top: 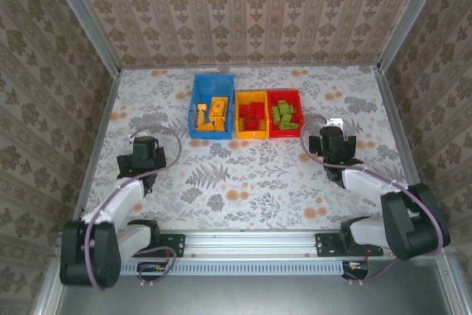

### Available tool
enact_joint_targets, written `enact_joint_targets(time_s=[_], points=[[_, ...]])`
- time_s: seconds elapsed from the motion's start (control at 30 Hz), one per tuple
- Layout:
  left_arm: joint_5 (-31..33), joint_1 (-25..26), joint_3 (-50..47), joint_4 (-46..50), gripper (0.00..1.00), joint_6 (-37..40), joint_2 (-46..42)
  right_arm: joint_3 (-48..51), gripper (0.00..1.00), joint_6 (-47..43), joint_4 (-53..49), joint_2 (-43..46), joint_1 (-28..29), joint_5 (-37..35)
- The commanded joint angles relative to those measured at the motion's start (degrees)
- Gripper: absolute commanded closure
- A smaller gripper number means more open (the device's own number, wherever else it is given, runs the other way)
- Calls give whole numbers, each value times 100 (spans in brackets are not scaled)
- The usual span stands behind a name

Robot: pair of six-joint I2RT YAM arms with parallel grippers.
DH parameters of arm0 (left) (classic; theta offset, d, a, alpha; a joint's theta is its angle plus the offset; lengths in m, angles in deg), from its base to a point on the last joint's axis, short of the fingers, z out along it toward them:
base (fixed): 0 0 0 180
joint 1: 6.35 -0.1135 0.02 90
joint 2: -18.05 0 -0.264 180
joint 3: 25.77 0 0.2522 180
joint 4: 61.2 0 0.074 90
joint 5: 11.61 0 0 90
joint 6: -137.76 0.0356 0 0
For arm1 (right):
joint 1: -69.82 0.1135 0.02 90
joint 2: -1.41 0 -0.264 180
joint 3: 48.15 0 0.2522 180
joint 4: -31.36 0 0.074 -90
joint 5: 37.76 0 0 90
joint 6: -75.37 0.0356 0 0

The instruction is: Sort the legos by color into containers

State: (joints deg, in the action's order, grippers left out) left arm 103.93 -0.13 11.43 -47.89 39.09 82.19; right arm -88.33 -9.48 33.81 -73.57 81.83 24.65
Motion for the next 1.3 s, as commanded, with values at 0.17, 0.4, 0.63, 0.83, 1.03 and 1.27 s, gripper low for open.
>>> enact_joint_targets(time_s=[0.17, 0.4, 0.63, 0.83, 1.03, 1.27], points=[[-944, -322, 365, -3397, 0, 712, 1652, -184, 1, -391, 2328, -1097, -670, 1075], [-1520, -327, -312, -5485, 0, 1100, 2399, 875, 1, -130, 4271, -1213, -1016, 1574], [-1385, -378, -123, -5049, 0, 906, 2390, 478, 0, -102, 3658, -1296, -966, 1311], [-1387, -376, -138, -5075, 0, 906, 2396, 493, 0, -106, 3655, -1285, -962, 1307], [-1394, -376, -134, -5078, 0, 919, 2399, 484, 0, -260, 3657, -1289, -917, 1551], [-1387, -383, -129, -5069, 0, 915, 2400, 451, 0, -249, 3580, -1280, -990, 1773]])
